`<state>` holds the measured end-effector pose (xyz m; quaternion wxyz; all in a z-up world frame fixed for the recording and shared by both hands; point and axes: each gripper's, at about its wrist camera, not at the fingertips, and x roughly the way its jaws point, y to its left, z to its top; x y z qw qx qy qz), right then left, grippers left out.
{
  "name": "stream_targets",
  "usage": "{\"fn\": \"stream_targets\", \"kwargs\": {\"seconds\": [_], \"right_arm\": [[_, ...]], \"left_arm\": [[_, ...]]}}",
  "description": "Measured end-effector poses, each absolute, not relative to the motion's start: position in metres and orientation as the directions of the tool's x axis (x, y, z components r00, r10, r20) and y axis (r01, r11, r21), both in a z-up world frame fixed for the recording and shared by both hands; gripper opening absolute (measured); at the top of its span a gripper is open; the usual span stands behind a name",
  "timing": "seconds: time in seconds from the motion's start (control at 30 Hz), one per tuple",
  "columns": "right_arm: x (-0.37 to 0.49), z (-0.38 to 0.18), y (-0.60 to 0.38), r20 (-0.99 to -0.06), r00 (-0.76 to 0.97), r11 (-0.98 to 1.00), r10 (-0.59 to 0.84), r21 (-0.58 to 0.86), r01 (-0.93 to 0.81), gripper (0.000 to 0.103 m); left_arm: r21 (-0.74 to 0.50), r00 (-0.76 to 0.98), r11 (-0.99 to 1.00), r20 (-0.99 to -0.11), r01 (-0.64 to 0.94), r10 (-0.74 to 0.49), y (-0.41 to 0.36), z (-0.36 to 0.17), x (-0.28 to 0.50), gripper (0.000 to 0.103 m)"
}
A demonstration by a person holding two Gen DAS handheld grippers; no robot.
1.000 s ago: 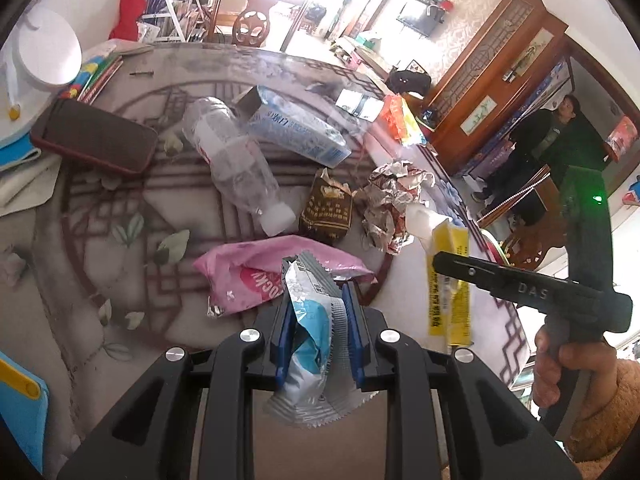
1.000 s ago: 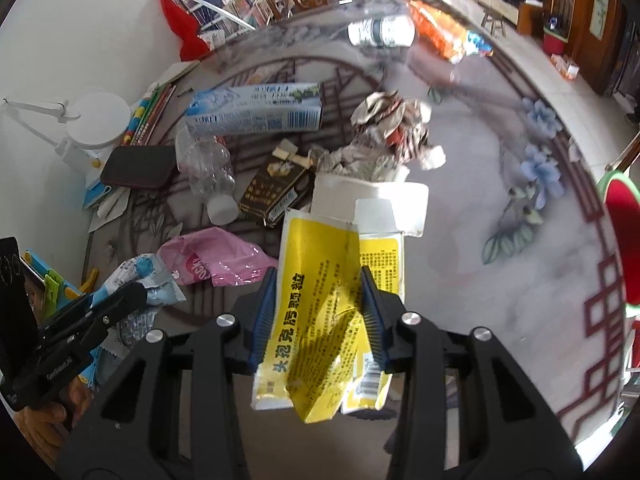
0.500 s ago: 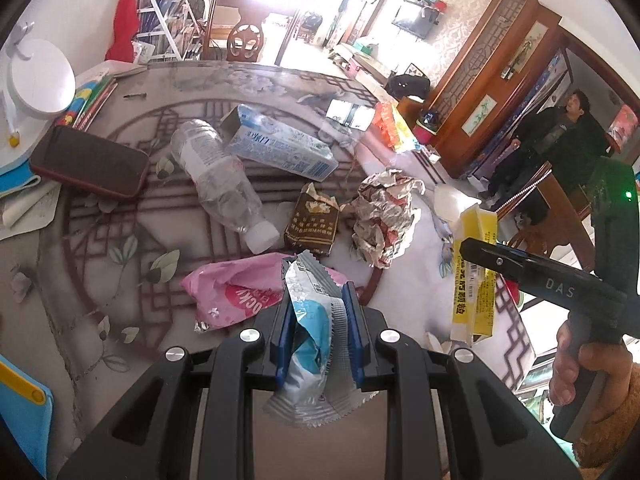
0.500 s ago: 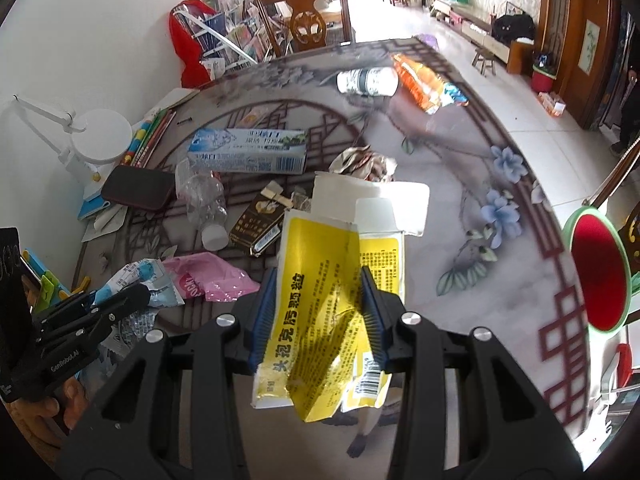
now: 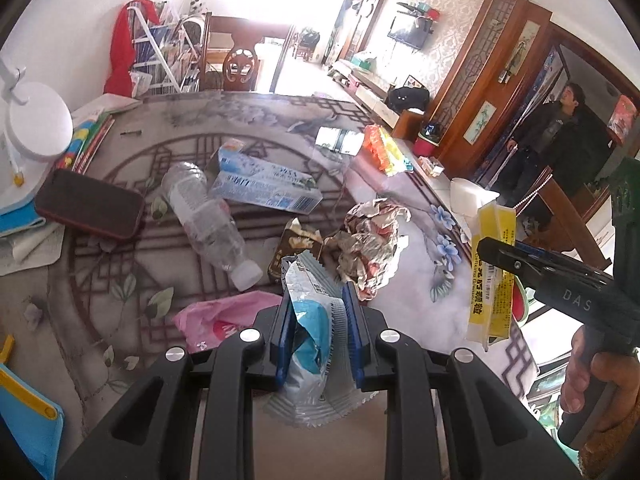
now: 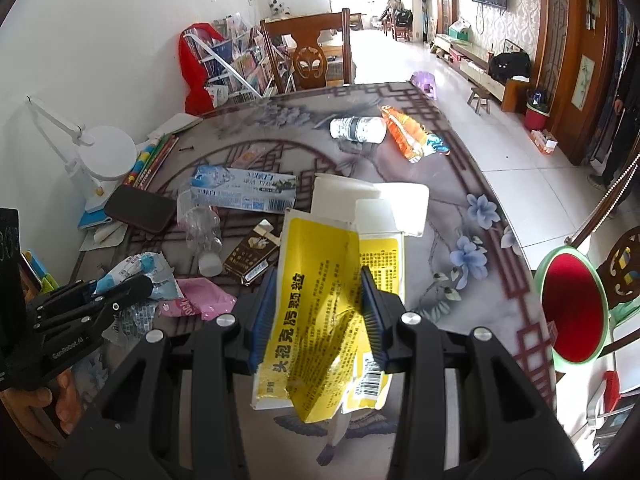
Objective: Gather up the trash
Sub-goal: 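Carry the blue wrapper and yellow packet toward the red bucket with both tools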
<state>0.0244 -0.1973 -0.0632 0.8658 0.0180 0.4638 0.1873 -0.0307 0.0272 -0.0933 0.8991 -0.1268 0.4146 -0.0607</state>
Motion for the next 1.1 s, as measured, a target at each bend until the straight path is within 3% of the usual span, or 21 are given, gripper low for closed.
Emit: {"fn": "stream_targets", "kwargs": {"seconds": [0.5, 1.1], "right_arm": [[0.026, -0.032, -0.222, -0.738, 0.571, 0.917, 0.36, 0.168, -0.361, 0.039], [0.071, -0.004, -0.316, -0.662, 0.631, 0.899, 0.403, 0.158, -0.408, 0.039]], "left_arm": [[-0.243, 0.725, 0.969, -0.675, -0.044, -0.136, -0.009, -0.051, -0.018, 0.02], [-0.229, 0.768, 0.968, -0.636, -0.101, -0.07, -0.101, -0.022, 0.036, 0.02]]}}
